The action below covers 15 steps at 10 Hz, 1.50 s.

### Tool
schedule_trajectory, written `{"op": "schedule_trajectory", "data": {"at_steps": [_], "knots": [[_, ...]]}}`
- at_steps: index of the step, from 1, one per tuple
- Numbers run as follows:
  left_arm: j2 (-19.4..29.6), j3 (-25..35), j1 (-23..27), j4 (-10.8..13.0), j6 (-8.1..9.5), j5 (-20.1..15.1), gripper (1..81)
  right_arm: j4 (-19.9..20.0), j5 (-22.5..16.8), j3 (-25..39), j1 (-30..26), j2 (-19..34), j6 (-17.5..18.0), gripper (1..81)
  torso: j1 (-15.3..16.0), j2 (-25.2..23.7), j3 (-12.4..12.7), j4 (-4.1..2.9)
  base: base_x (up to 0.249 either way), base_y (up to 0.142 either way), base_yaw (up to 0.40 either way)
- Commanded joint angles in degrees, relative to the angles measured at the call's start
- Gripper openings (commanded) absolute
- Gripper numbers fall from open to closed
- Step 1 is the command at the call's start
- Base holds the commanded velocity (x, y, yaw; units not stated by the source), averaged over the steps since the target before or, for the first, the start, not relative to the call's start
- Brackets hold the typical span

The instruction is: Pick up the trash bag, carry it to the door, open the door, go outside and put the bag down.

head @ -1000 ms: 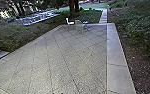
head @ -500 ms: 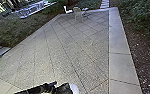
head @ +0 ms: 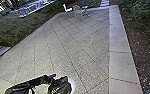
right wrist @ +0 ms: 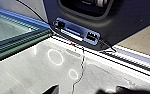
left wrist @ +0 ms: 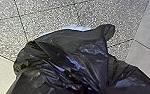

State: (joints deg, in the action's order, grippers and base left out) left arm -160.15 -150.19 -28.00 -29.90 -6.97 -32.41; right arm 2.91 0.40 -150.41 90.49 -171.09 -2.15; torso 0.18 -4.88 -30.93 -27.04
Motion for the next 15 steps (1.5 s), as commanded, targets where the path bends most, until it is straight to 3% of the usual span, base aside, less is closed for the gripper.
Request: {"op": "schedule_trajectory", "data": {"at_steps": [1,3,4,5,8,11,12,14,15], "knots": [[2.5,-2.0,8.3,-1.5,0.21,-5.0,81.1,-0.2,-4.5,1.4,0.6,-2.4,-0.1,81.1,0.0,0.0,0.0,0.00,0.000,0.000,0.000],[2.4,-1.7,7.9,-1.0,0.21,-5.3,81.1,0.1,-4.4,1.3,0.6,-2.4,0.0,81.1,0.0,0.0,0.0,0.00,0.000,0.000,0.000],[1.8,-1.7,6.4,-0.6,-0.14,-7.5,81.1,0.2,-4.4,1.3,0.7,-2.4,0.0,81.1,0.0,0.0,0.0,0.00,0.000,0.000,0.000],[0.7,-1.7,3.2,-0.3,-1.28,-8.7,81.1,0.3,-4.4,1.3,0.7,-2.4,0.0,81.1,0.0,0.0,5.1,0.00,0.000,0.000,0.000],[-2.0,-2.0,-10.1,1.0,-8.13,-7.8,81.1,0.4,-4.4,1.3,0.6,-2.4,0.1,81.1,0.1,0.0,9.0,0.00,0.000,0.000,0.000],[-4.6,-2.0,-20.7,1.9,-13.68,-2.9,81.1,0.4,-4.4,1.2,0.3,-2.3,0.1,81.1,0.0,0.0,14.9,0.00,0.000,0.000,0.000],[-5.6,-2.0,-23.4,3.5,-14.47,-2.9,81.1,0.5,-4.4,1.3,0.1,-2.3,0.2,81.1,0.0,0.0,11.5,0.00,0.000,0.000,0.000],[-7.8,-2.0,-28.7,8.9,-14.47,-2.8,81.1,0.5,-4.4,1.3,-0.1,-2.3,0.3,81.1,-0.1,-0.1,13.2,0.00,0.000,0.000,0.000],[-8.7,-2.0,-31.3,11.3,-14.56,-2.7,81.1,0.5,-4.4,1.2,-0.2,-2.3,0.4,81.1,-0.1,-0.1,13.6,2.64,0.000,0.000,0.000]]}}
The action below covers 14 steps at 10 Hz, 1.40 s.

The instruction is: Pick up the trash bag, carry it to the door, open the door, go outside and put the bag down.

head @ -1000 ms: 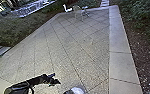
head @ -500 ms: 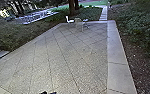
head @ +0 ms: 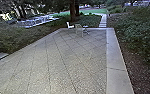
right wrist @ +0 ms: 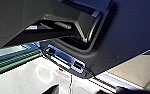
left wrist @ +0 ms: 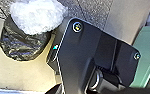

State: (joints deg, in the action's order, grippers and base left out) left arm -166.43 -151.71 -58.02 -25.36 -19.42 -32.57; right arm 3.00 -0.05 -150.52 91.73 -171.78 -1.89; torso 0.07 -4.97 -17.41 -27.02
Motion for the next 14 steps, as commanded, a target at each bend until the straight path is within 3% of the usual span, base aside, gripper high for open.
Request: {"op": "schedule_trajectory", "data": {"at_steps": [1,3,4,5,6,7,10,11,12,14], "knots": [[-2.9,-0.5,-3.6,8.6,-2.11,-2.6,81.1,0.4,-3.9,1.3,-1.5,-1.6,0.2,81.1,0.0,0.0,0.0,4.87,0.000,0.000,0.000],[-3.4,-0.5,-7.7,12.1,-2.11,-0.9,81.1,0.4,-3.9,1.3,-1.5,-1.5,0.3,81.1,0.0,0.0,-0.1,7.00,0.000,0.000,0.000],[-3.6,-0.5,-9.3,13.2,-2.03,0.5,81.1,0.4,-3.9,1.3,-1.6,-1.5,0.3,81.1,0.0,0.0,-0.1,3.30,0.000,0.000,0.000],[-3.7,-0.5,-10.6,14.0,-2.11,0.6,81.1,0.4,-3.9,1.4,-1.6,-1.6,0.3,81.1,0.0,0.0,-0.1,5.16,0.000,0.000,0.000],[-3.9,-0.5,-11.8,15.3,-2.11,0.6,81.1,0.4,-3.9,1.4,-1.6,-1.6,0.3,81.1,0.0,0.0,2.6,6.53,0.000,0.000,0.000],[-4.3,-0.5,-12.9,16.4,-2.11,0.7,81.1,0.4,-3.9,1.4,-1.5,-1.6,0.3,81.1,0.0,0.0,5.6,7.19,0.000,0.000,0.000],[-5.3,-0.5,-15.3,18.6,-2.03,4.0,81.1,0.4,-3.4,1.4,-1.4,-1.6,0.3,81.1,0.0,0.0,9.0,7.43,0.000,0.000,0.000],[-5.3,-0.5,-15.7,18.6,-2.03,4.7,81.1,0.4,-3.4,1.4,-1.4,-1.7,0.3,81.1,0.0,0.0,11.0,8.90,0.000,0.000,0.000],[-5.3,-0.5,-15.9,18.6,-2.03,4.8,81.1,0.4,-3.4,1.4,-1.5,-1.7,0.3,81.1,-0.1,-0.1,11.5,11.88,0.000,0.000,0.000],[-5.4,-0.5,-16.2,18.4,-2.03,4.8,81.1,0.5,-3.4,1.4,-1.6,-1.8,0.3,81.1,-0.1,-0.1,12.1,14.10,0.000,0.000,0.000]]}}
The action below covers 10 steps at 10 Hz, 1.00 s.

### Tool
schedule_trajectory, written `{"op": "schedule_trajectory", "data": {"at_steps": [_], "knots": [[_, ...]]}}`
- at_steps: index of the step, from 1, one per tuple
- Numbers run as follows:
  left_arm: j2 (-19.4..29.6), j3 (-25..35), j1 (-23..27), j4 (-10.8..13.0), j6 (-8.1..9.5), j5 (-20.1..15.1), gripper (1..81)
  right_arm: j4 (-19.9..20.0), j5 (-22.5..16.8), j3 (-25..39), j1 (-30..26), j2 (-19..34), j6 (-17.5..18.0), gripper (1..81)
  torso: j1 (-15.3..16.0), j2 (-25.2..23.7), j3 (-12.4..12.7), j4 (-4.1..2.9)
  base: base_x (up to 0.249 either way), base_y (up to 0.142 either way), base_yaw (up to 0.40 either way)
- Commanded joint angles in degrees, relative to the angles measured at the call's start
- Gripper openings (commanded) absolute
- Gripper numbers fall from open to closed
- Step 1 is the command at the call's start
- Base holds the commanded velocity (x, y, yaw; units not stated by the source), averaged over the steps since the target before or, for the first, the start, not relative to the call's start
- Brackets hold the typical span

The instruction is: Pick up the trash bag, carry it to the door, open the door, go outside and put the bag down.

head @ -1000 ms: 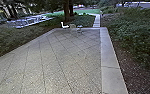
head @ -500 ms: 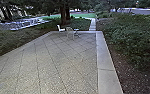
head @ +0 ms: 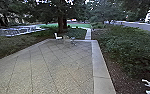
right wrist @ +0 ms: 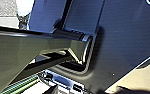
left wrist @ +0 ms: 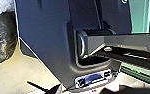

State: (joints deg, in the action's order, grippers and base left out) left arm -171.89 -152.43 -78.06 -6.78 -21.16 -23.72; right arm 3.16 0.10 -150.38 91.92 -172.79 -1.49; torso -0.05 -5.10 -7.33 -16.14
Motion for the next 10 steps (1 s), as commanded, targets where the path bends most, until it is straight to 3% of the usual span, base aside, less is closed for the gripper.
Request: {"op": "schedule_trajectory", "data": {"at_steps": [1,3,4,5,6,8,9,10], "knots": [[0.0,0.2,3.8,-0.2,-0.28,-4.1,81.1,0.4,-3.5,1.2,-1.8,-0.8,-0.1,81.1,0.1,0.0,2.9,4.90,0.000,0.000,0.000],[0.0,0.2,3.7,-0.2,-0.28,-4.0,81.1,0.3,-3.5,1.2,-1.8,-0.7,-0.1,81.1,0.1,0.0,5.9,8.17,0.000,0.000,0.000],[0.1,0.1,3.6,-0.2,-0.28,-3.0,81.1,0.3,-3.5,1.2,-1.7,-0.8,-0.1,81.1,0.1,0.0,8.1,7.33,0.000,0.000,0.000],[0.0,-0.4,3.1,-0.2,-0.19,-1.2,81.1,0.3,-3.5,1.2,-1.8,-0.8,-0.1,81.1,0.1,0.0,4.2,6.54,0.000,0.000,0.000],[0.0,-1.3,2.5,-0.3,0.24,1.2,81.1,0.2,-3.5,1.2,-1.8,-1.0,-0.3,81.1,0.1,0.0,5.4,7.10,0.000,0.000,0.000],[-0.7,-4.1,-1.0,-0.7,0.42,10.8,81.1,-0.1,-3.4,1.1,-1.7,-1.1,-0.4,81.1,0.1,-0.1,6.0,7.28,0.000,0.000,0.000],[-1.0,-5.2,-2.5,-0.8,0.42,14.6,81.1,-0.4,-1.5,1.0,-1.2,-1.2,-0.6,81.1,0.1,-0.1,5.9,7.28,0.000,0.000,0.000],[-1.3,-5.6,-3.5,-1.4,0.86,15.8,81.1,-0.4,-0.2,0.7,-0.8,-1.2,-0.6,81.1,0.1,-0.1,5.9,7.28,0.000,0.000,0.000]]}}
